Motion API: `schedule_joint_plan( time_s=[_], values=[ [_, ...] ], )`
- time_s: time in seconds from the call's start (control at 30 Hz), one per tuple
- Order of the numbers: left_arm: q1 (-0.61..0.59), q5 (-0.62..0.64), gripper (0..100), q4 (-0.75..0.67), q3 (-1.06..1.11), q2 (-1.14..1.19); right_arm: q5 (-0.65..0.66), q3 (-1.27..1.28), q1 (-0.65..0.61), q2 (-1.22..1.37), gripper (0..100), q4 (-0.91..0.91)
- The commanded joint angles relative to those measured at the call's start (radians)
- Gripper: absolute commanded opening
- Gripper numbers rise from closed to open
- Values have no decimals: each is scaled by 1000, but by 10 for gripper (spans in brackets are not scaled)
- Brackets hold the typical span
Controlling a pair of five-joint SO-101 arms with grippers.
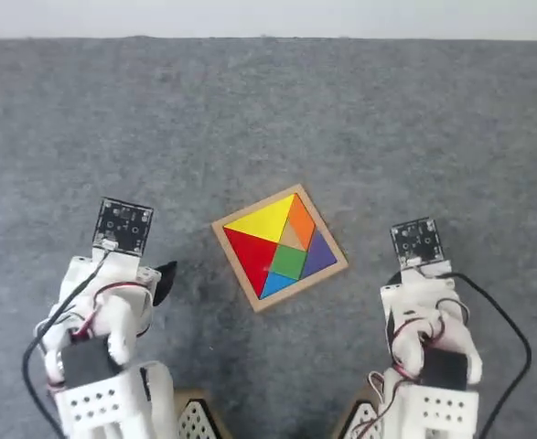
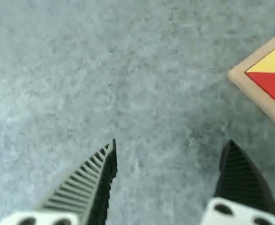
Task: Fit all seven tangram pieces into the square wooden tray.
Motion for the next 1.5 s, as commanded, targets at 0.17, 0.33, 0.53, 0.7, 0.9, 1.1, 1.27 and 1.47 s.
schedule_joint_plan(
  time_s=[0.17,0.33,0.53,0.7,0.9,1.1,1.27,1.47],
  values=[
    [8,-5,335,-261,234,-14,0,78,16,-113,7,33],
    [75,-5,335,-348,343,-14,-6,115,58,-113,9,30],
    [195,-5,335,-428,421,-14,-2,115,174,-113,9,93],
    [195,-6,335,-430,421,-14,-2,115,282,-113,9,163],
    [193,-11,335,-425,421,-14,-3,115,325,-113,8,213],
    [193,-11,335,-425,421,-14,-3,115,325,-113,8,213],
    [193,-11,335,-425,421,-14,-3,115,352,-114,8,213],
    [193,-11,335,-425,421,-14,-3,115,352,-114,8,213]
  ],
)
